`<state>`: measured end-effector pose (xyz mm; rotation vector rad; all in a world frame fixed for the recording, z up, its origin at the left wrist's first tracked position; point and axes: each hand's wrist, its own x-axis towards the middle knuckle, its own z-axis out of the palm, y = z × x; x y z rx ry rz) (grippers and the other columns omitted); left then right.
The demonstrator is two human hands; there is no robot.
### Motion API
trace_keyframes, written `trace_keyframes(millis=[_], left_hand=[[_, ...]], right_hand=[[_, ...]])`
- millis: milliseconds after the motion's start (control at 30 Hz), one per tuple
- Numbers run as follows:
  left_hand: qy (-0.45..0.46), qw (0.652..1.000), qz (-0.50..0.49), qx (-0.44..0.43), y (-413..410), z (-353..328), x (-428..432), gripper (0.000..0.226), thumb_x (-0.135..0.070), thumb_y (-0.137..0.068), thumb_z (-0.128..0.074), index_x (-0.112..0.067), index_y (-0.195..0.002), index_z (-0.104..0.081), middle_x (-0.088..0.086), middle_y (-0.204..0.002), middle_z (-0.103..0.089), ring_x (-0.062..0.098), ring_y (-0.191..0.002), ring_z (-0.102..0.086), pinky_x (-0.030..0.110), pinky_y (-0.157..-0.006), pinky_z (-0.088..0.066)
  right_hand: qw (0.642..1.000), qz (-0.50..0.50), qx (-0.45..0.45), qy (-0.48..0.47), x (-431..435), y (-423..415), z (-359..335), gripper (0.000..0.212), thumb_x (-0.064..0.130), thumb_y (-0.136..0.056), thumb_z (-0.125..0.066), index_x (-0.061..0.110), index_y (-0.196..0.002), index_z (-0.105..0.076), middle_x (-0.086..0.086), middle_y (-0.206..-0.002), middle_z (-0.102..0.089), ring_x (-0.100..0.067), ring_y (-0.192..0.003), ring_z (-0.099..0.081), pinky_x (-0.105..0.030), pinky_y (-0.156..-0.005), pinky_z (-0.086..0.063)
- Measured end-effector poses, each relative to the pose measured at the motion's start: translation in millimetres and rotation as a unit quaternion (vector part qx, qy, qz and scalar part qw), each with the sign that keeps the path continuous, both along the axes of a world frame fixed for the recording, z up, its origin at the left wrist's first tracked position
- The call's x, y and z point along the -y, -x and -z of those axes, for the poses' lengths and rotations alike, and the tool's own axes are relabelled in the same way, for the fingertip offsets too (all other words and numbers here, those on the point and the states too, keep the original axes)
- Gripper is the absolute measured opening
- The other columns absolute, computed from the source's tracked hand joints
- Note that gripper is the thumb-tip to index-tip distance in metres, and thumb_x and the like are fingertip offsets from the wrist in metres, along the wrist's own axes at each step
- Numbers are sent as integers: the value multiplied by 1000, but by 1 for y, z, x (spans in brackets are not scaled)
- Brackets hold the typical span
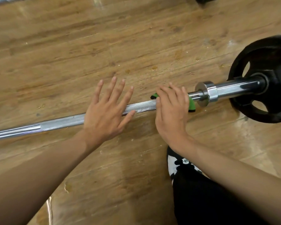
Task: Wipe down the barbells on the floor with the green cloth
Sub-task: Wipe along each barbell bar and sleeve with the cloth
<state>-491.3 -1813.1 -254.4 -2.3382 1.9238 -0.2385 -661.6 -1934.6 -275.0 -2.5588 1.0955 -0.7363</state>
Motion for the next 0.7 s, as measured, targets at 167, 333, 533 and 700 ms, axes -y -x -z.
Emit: trace_keyframes(millis=[167, 333, 533, 700], left_hand=[[17, 1000, -16, 10, -3, 3, 2, 69, -59, -109, -20, -17, -161, -38, 19, -163, -41, 40, -156, -26, 58, -128, -10], [26, 999, -34, 2, -11, 4, 8, 70, -61, -107, -18, -19, -159, -40, 20, -162, -41, 40, -156, -27, 58, -127, -8], [35, 998, -47, -6, -19, 5, 18, 69, -61, -108, -20, -21, -160, -40, 20, -162, -42, 38, -156, -26, 57, -128, -10], [60, 996, -49, -40, -29, 5, 27, 69, -62, -107, -23, -21, -159, -43, 21, -160, -44, 38, -156, -28, 54, -128, -11]], right_hand=[[987, -138, -59, 58, 18, 10, -2, 34, 17, -108, -48, 4, -135, -63, -13, -138, -64, -33, -131, -56, -45, -123, -30], [998, 53, -25, -9, 44, 19, -4, 38, 18, -108, -38, 4, -133, -63, -14, -150, -54, -30, -145, -43, -43, -129, -13], [979, -186, -52, 63, 36, -7, -9, 36, 10, -99, -51, 6, -132, -66, -10, -131, -67, -31, -128, -58, -45, -122, -30], [994, -89, -42, 44, 71, -6, -11, 34, 18, -101, -47, 7, -126, -68, -8, -123, -69, -26, -116, -61, -46, -122, -29]])
